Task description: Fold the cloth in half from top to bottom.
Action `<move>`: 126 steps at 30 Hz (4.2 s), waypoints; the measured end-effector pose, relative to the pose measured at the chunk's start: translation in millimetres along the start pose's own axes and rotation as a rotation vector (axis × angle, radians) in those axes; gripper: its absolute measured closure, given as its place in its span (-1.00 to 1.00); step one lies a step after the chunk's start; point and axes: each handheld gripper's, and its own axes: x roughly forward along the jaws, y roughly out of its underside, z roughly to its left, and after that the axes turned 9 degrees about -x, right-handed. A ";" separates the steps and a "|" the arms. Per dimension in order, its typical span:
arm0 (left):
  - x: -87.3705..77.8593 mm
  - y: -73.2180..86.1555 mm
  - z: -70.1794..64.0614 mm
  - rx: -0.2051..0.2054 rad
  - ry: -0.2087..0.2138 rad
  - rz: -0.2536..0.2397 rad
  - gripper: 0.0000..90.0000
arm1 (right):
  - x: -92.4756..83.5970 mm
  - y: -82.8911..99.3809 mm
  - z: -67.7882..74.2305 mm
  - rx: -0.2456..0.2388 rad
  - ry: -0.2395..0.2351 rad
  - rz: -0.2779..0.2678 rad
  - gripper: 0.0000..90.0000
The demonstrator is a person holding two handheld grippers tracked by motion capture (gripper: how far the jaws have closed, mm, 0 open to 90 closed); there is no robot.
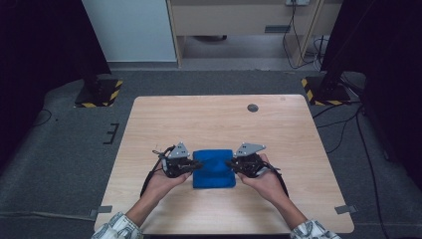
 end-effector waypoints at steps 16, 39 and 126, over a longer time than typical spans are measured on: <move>0.1 23.3 -6.1 -0.007 0.018 0.035 0.75 | -2.9 15.8 17.2 -0.003 -0.037 0.020 0.72; -6.2 40.6 -20.7 0.038 0.048 0.060 0.50 | -19.0 26.0 31.4 0.000 -0.055 0.043 0.22; -29.7 16.3 54.1 -0.079 -0.265 -0.065 -0.87 | -16.1 13.3 -43.3 0.125 0.224 0.036 -0.78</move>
